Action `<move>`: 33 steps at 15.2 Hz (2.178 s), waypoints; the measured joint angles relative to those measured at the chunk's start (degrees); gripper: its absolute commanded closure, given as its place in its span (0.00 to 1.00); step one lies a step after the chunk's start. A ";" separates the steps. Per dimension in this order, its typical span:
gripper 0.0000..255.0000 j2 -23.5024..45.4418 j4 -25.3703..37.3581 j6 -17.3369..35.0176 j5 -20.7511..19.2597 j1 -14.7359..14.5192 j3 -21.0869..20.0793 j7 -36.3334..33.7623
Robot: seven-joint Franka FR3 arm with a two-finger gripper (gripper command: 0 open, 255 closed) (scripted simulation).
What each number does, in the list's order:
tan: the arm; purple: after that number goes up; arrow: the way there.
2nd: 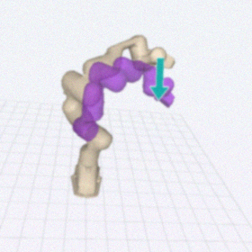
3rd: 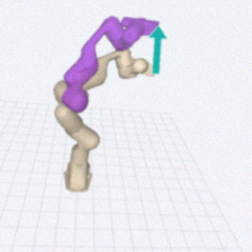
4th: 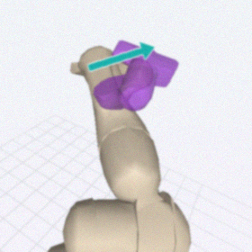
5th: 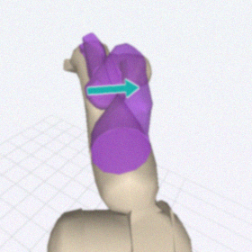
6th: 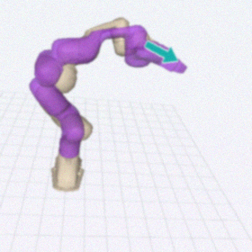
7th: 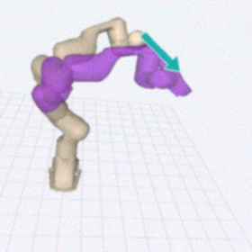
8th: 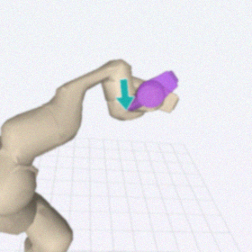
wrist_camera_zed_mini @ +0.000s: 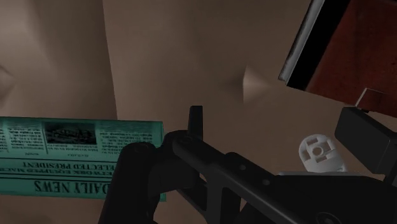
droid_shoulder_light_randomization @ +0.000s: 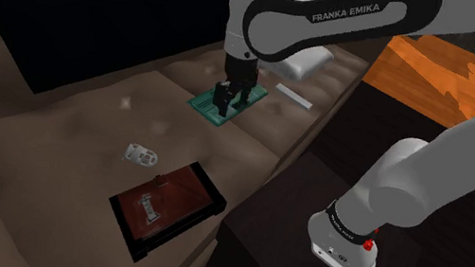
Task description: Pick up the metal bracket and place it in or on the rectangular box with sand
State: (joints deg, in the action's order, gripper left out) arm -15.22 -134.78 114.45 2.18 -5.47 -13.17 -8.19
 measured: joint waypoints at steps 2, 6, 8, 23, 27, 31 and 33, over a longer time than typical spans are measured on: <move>0.00 4.22 1.60 3.03 -0.45 -0.54 -1.08 -0.49; 0.00 11.40 4.80 7.80 -1.80 -1.62 -2.80 -1.24; 0.00 15.15 6.96 9.75 -2.81 -2.27 -3.58 -1.83; 0.00 38.02 22.00 18.70 -11.34 -8.00 -4.98 -6.15; 0.00 39.64 21.43 20.80 -12.10 -8.26 -4.55 -6.61; 0.00 39.76 21.42 20.96 -12.16 -8.25 -4.50 -6.58; 1.00 39.76 21.42 20.97 -12.16 -8.24 -4.50 -6.58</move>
State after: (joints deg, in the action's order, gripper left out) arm 24.54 -113.36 135.42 -9.98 -13.72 -17.67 -14.77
